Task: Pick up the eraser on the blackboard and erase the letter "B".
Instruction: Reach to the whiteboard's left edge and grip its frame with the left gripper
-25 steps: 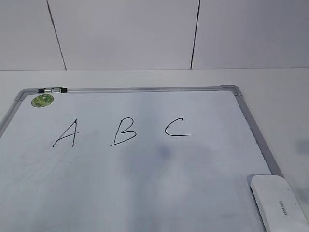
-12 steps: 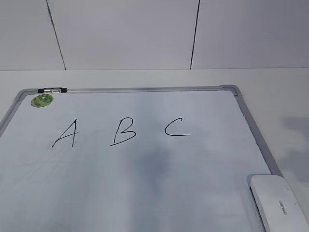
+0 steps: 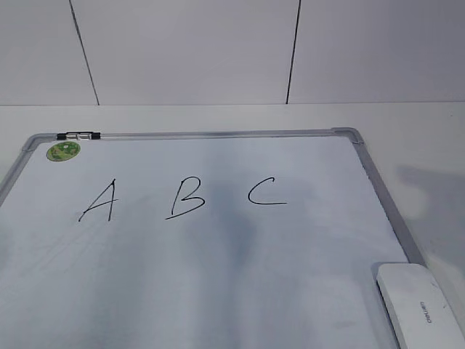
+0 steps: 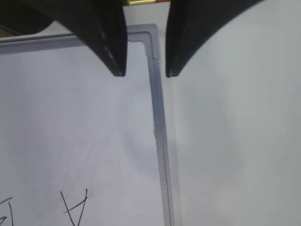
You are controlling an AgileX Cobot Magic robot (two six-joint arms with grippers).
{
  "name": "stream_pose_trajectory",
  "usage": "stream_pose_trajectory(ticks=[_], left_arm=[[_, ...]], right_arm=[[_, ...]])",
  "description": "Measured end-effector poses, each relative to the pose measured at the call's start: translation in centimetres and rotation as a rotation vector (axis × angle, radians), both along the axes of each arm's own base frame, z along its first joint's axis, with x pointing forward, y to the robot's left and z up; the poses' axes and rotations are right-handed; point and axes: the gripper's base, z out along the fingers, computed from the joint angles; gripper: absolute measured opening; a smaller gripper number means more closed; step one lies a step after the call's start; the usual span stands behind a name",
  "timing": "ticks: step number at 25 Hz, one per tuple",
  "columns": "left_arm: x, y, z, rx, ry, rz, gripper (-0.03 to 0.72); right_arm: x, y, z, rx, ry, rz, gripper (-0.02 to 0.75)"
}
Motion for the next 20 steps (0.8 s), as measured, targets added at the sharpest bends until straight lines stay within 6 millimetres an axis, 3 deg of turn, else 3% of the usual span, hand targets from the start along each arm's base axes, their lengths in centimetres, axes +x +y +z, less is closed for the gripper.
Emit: stream_pose_trajectory(ticks=[9,20], left_arm=[[6.2,-0.5,-0.5,0.064,0.191,-0.032,0.225],[16.8,-1.2,-3.7,0.062,0.429,-0.041,0.227]], right_arm=[[1.0,0.5,-0.6,0.033,0.052,0.018,0.524],[1.1,0.5,-0.7,0.03,0.057,0.036,0.525]])
